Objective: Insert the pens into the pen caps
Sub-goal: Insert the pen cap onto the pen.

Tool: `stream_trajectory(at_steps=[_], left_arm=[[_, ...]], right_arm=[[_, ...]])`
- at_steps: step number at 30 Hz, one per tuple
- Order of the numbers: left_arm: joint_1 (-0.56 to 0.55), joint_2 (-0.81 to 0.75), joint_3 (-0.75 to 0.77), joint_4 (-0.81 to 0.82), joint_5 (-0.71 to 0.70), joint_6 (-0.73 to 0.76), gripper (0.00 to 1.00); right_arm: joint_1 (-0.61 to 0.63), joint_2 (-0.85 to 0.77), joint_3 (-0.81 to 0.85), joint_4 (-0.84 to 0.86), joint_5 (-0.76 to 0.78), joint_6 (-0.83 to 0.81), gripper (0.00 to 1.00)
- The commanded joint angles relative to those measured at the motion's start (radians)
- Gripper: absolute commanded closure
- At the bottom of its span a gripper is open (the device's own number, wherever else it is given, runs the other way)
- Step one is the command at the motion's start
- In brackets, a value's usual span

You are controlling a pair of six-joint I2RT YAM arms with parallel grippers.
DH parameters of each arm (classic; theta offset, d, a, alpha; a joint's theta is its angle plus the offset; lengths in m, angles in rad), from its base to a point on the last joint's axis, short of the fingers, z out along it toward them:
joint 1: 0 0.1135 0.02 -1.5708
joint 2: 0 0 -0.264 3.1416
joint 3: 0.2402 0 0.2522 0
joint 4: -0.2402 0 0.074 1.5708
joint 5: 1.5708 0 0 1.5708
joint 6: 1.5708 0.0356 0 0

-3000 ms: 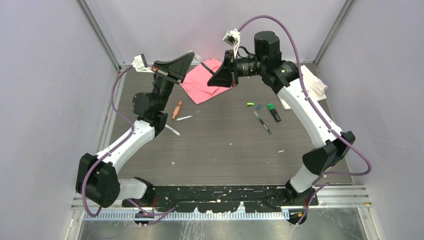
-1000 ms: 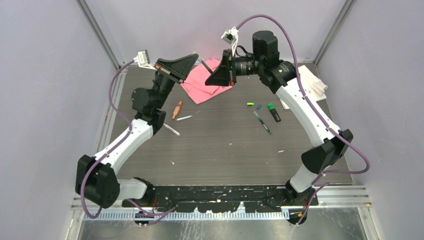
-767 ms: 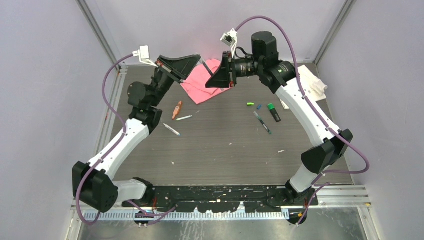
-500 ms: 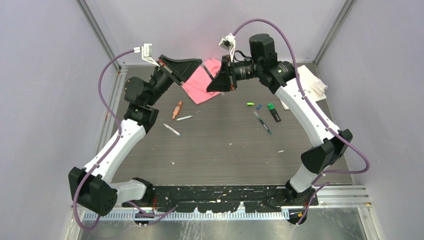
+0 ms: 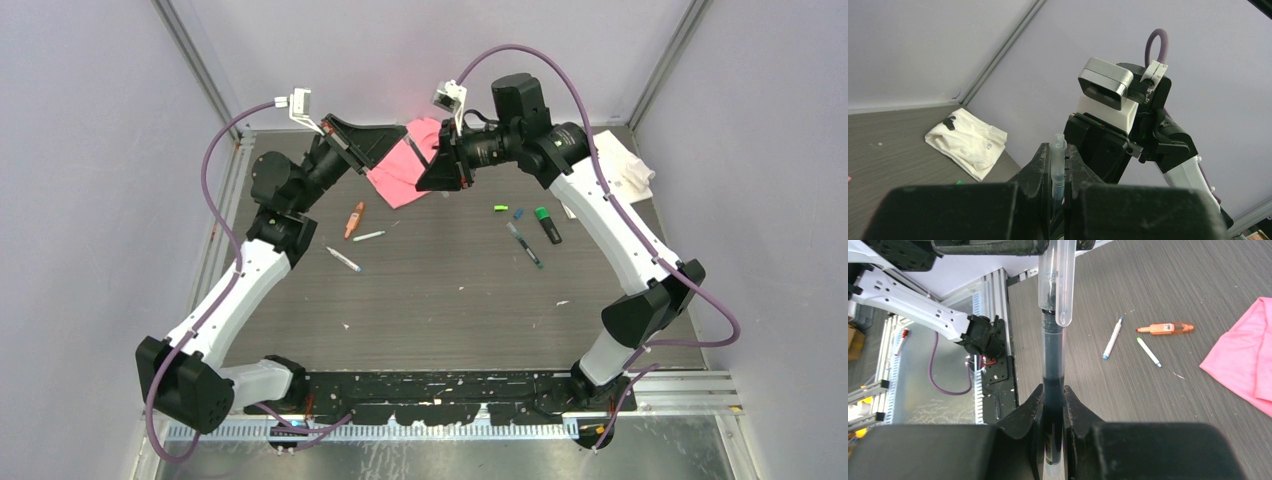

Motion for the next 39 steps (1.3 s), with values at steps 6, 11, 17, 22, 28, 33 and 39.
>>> stream_trajectory(at_steps=[6,11,17,22,28,33,39], left_arm=[[-0.008,-0.055,0.060,-0.340,0.001,0.205,0.99],[-0.011,-0.052,0.082,-0.379,0.001,0.242,0.99],[-0.037,-0.047,0.053,-0.296,0.005,0.206,0.99],[-0.038,-0.085,-0.084,-0.068,-0.077,0.057,0.99],[-0.038,-0.097,-0.165,0.136,-0.172,-0.107,0.99],[-0.038,-0.081,-0.181,0.255,-0.187,-0.202,0.99],[-0.038,-0.071,-0.189,0.333,-0.200,-0.256,0.99]], right_arm=[[0.017,-0.014,0.095,-0.010,0.123,-0.068,0.99],[0.027,-0.010,0.102,-0.028,0.143,-0.083,0.99],[0.029,-0.006,0.090,0.052,0.109,0.018,0.99],[0.026,-0.013,0.060,0.148,0.112,0.135,0.99],[0.018,-0.019,0.018,0.266,0.056,0.255,0.99],[0.014,-0.024,-0.023,0.351,0.023,0.326,0.99],[0.015,-0.027,-0.041,0.363,0.020,0.324,0.99]])
